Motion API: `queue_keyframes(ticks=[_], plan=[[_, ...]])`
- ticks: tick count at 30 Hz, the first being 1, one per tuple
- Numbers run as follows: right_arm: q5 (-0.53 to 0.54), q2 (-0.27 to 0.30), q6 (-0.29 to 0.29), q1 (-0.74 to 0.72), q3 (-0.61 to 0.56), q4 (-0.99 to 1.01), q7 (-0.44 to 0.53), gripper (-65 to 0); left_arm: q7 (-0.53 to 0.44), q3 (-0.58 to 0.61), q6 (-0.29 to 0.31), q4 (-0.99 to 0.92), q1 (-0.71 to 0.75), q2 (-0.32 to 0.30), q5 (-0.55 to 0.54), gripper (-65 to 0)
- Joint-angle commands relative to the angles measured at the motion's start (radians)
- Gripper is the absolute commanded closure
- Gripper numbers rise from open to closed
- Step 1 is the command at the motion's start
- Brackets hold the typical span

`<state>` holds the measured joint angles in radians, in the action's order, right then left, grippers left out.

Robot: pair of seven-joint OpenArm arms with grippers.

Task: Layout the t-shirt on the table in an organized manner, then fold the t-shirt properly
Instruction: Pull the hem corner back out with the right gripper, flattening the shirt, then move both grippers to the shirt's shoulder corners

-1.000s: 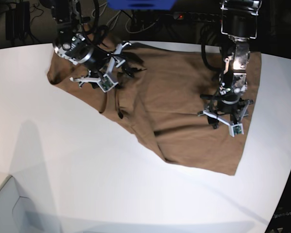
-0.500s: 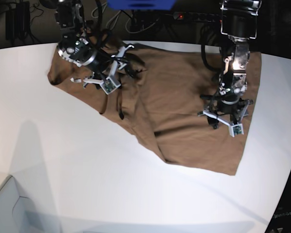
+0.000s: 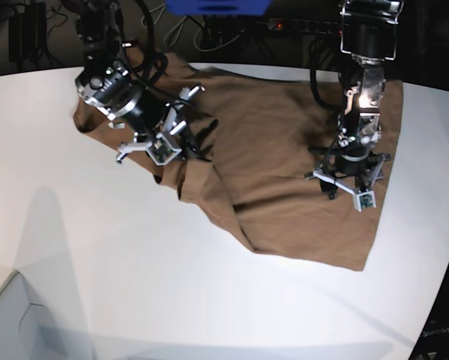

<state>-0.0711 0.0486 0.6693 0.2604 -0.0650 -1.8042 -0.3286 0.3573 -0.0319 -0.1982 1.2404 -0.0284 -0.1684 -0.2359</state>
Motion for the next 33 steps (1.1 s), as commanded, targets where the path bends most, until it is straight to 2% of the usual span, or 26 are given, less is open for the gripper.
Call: queue_keyframes(ticks=[1,6,10,14,16,19,22,25,28,31,33], plan=[[0.015,0.018,0.004,-0.037,0.003,-0.024,0.029,-4.6,0.05,-0.001,-0.004,-0.001,0.002,0.0,-0.018,-36.1],[0.011,0.09,0.002,-0.192,0.003,0.047,0.029,-2.7,0.05,-0.001,-0.004,-0.001,0.006,-0.004,-0.018,-36.1],[0.009,0.159,-0.001,-0.376,0.003,0.208,0.029,-3.0,0.05,0.0,-0.004,-0.001,0.011,-0.006,-0.018,-36.1],[0.009,0.216,-0.003,-0.608,0.011,0.485,0.036,-3.1,0.05,0.002,-0.004,-0.001,0.011,-0.006,-0.018,-36.1],[0.009,0.225,-0.003,-0.746,0.037,0.663,0.036,-3.4,0.052,0.005,-0.004,-0.001,0.011,-0.006,-0.018,-36.1],[0.009,0.259,-0.004,-0.941,0.086,0.956,0.039,-7.6,0.052,0.005,-0.004,-0.001,0.011,-0.006,-0.018,-36.1],[0.009,0.288,-0.006,-1.062,0.116,1.162,0.039,-15.1,0.052,0.005,-0.004,0.0,0.011,-0.006,-0.018,-36.1],[0.011,0.313,-0.006,-1.093,0.116,1.208,0.039,-24.6,0.052,0.007,-0.004,0.0,0.011,-0.006,-0.018,-36.1],[0.015,0.313,-0.004,-1.071,0.118,1.207,0.03,-33.0,0.052,0.007,-0.004,0.0,0.009,-0.004,-0.018,-36.1],[0.017,0.311,-0.003,-1.004,0.12,1.165,0.018,-36.9,0.052,0.007,-0.004,0.0,0.006,-0.004,-0.018,-36.1],[0.017,0.31,-0.001,-0.898,0.121,1.058,-0.033,-36.9,0.052,0.002,-0.004,0.0,0.006,-0.006,-0.018,-36.1]])
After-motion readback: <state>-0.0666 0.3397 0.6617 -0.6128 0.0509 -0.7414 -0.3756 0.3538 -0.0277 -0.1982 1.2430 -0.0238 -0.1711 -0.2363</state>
